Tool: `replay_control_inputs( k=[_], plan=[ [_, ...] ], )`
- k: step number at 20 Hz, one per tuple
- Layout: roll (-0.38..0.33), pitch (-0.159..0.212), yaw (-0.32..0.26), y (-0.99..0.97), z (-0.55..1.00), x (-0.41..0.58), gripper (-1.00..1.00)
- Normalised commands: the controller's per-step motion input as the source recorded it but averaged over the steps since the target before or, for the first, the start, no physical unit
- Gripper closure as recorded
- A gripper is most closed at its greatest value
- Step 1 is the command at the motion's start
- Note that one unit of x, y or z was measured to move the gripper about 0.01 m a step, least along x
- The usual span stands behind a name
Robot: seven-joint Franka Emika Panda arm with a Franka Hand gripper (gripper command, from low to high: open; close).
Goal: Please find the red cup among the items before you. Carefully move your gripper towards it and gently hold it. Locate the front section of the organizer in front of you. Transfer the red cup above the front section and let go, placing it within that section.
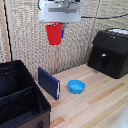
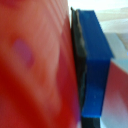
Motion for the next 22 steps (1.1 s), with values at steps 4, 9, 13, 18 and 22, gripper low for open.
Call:
replay_control_inputs(
  k=[4, 9, 13, 18, 22],
  plan=[
    [0.0, 0.065, 0.0, 0.96, -0.08, -0.338, 1.0],
    [0.0, 0.041, 0.001, 0.96, -0.17, -0.331, 1.0],
    [0.0, 0.042, 0.027, 0.86, -0.19, -0.196, 1.0],
    [0.035, 0.067, 0.073, 0.71, -0.18, -0.048, 1.0],
    [0.028, 0.067, 0.045, 0.58, -0.22, 0.0, 1.0]
  ],
)
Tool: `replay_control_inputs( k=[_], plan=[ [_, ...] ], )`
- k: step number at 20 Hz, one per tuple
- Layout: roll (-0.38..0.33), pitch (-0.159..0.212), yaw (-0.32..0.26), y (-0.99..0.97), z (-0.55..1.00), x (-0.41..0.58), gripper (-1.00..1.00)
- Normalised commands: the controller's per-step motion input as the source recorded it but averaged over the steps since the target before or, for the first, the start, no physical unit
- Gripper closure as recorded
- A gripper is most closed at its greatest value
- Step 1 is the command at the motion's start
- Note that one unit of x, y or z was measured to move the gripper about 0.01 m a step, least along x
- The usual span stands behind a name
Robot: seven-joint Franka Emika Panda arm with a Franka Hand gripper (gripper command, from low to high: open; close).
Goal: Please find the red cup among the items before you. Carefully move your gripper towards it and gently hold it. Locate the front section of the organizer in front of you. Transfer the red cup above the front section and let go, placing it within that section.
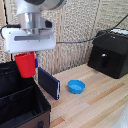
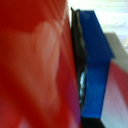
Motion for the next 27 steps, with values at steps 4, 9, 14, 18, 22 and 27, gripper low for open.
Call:
replay_control_inputs(
  k=[4, 9, 14, 18, 22, 27],
  plan=[
    [0.002, 0.012, 0.011, 0.46, -0.37, 0.0, 1.0],
    [-0.009, -0.012, 0.014, 0.33, -0.49, 0.0, 1.0],
    [-0.117, -0.065, 0.007, 0.32, -0.44, -0.005, 1.0],
    [-0.161, -0.024, 0.001, 0.3, -0.19, -0.01, -1.0],
    [-0.127, -0.118, 0.002, 0.04, 0.04, 0.136, -1.0],
    [-0.037, -0.143, -0.028, -0.12, 0.2, 0.273, -1.0]
  ],
)
